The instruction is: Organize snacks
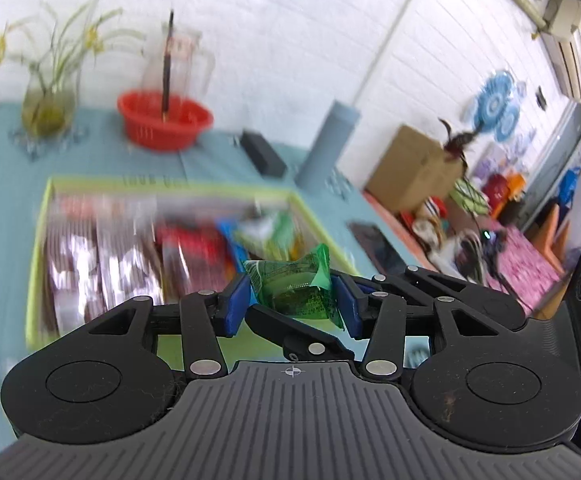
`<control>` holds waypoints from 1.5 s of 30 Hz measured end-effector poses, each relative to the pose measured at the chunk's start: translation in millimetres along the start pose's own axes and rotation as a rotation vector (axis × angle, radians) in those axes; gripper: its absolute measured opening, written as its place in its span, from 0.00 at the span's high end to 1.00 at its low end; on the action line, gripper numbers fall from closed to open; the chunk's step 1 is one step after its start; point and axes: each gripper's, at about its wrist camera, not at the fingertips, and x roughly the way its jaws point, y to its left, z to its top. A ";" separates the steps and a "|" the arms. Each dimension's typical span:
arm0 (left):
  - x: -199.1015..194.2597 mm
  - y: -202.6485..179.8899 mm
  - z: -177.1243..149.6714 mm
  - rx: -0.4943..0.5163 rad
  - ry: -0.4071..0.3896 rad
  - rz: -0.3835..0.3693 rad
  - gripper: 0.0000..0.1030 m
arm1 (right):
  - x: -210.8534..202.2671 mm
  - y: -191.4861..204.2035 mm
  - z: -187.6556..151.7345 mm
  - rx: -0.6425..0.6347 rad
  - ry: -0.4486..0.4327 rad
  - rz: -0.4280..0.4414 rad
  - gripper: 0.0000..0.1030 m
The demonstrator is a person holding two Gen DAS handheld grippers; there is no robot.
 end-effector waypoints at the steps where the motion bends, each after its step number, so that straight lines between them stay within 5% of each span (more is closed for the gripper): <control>1: 8.4 3.2 7.9 -0.005 -0.003 0.012 0.73 | 8.9 -4.8 7.2 -0.005 -0.004 -0.003 0.47; 9: 70.1 44.3 21.7 -0.112 0.057 0.058 0.70 | 86.1 -38.1 13.9 0.065 0.094 0.039 0.43; 13: 58.6 42.8 22.0 -0.093 0.006 0.049 0.36 | 84.0 -36.8 7.3 0.038 0.095 0.037 0.32; 17: 26.4 36.2 29.3 -0.070 -0.095 0.044 0.26 | 73.2 -43.3 11.2 0.063 0.064 0.042 0.05; 19: 11.2 36.8 32.3 -0.083 -0.143 0.044 0.18 | 61.5 -41.8 15.5 0.043 0.026 0.023 0.04; 26: -13.3 32.5 38.2 -0.079 -0.216 0.068 0.18 | 26.9 -35.2 28.2 -0.021 -0.094 -0.108 0.01; 38: -14.1 12.3 32.7 -0.059 -0.187 0.059 0.16 | 41.7 -45.3 27.2 0.007 -0.027 -0.186 0.01; 45: -55.1 -36.2 -8.8 0.082 -0.209 0.121 0.13 | -21.2 -44.8 8.7 0.119 -0.005 -0.237 0.00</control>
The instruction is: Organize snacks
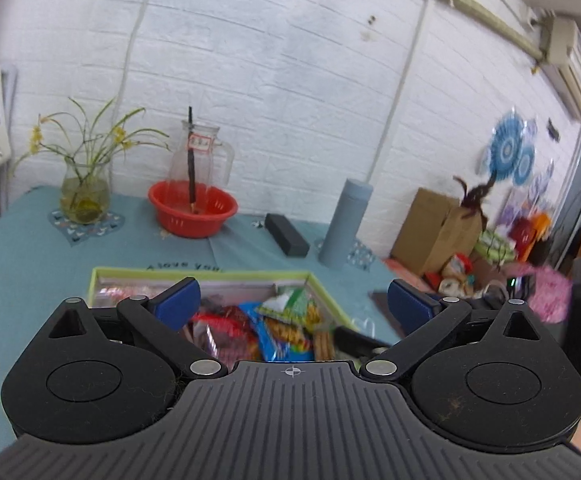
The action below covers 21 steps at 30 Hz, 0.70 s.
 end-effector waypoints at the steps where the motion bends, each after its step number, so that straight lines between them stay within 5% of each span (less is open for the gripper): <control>1: -6.5 -4.0 -5.9 0.003 0.012 0.009 0.13 | -15.3 -0.9 -5.8 0.014 0.001 -0.001 0.00; 11: -97.1 -19.3 -112.6 -0.069 0.078 0.095 0.11 | -159.2 38.5 -115.9 0.242 -0.036 -0.030 0.00; 21: -179.7 -50.5 -202.7 0.020 0.080 0.115 0.11 | -275.3 98.3 -214.9 0.218 -0.054 -0.181 0.00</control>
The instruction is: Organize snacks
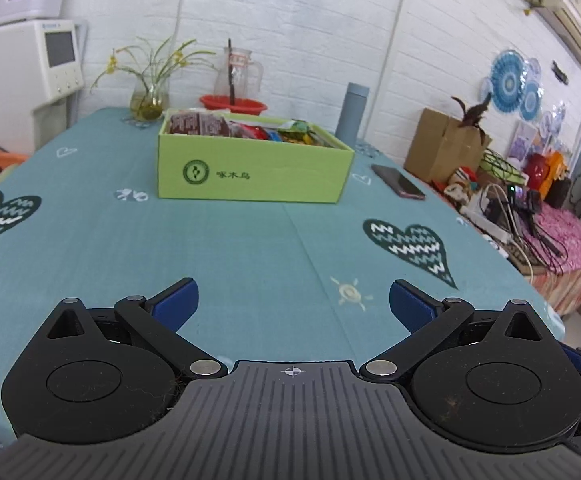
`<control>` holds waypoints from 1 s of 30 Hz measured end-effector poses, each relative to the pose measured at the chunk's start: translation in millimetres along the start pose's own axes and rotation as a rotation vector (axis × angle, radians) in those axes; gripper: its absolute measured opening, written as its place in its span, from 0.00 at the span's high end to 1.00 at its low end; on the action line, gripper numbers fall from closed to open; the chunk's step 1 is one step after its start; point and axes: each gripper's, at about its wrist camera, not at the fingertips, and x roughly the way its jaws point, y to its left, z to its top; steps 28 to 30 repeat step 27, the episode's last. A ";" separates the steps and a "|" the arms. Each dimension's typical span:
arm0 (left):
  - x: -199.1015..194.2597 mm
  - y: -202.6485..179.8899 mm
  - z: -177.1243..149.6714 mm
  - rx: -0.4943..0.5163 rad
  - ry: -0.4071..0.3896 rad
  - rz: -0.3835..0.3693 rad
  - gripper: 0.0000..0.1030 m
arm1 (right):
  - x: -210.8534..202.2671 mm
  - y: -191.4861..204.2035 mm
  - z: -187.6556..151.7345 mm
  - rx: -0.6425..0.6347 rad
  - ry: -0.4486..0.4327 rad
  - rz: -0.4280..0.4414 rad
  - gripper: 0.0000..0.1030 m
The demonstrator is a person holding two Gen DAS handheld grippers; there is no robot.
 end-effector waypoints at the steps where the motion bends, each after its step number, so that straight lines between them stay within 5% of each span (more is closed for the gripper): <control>1: -8.4 -3.8 -5.0 0.013 -0.009 0.002 0.11 | -10.3 -3.0 -7.3 0.016 -0.009 0.004 0.00; 6: -59.5 -12.5 -30.1 0.042 -0.100 -0.014 0.10 | -47.2 -12.5 -12.0 0.072 -0.110 -0.048 0.01; 9: -62.9 -10.3 -25.2 0.045 -0.092 -0.050 0.10 | -49.0 -10.7 -11.2 0.092 -0.123 -0.003 0.01; 22: -69.0 -6.7 -23.9 0.081 -0.159 0.081 0.14 | -31.0 -16.5 -19.6 0.126 -0.026 -0.009 0.00; 30: -65.2 -5.9 -25.8 0.081 -0.140 0.051 0.14 | -28.7 -22.0 -20.6 0.135 -0.015 -0.010 0.00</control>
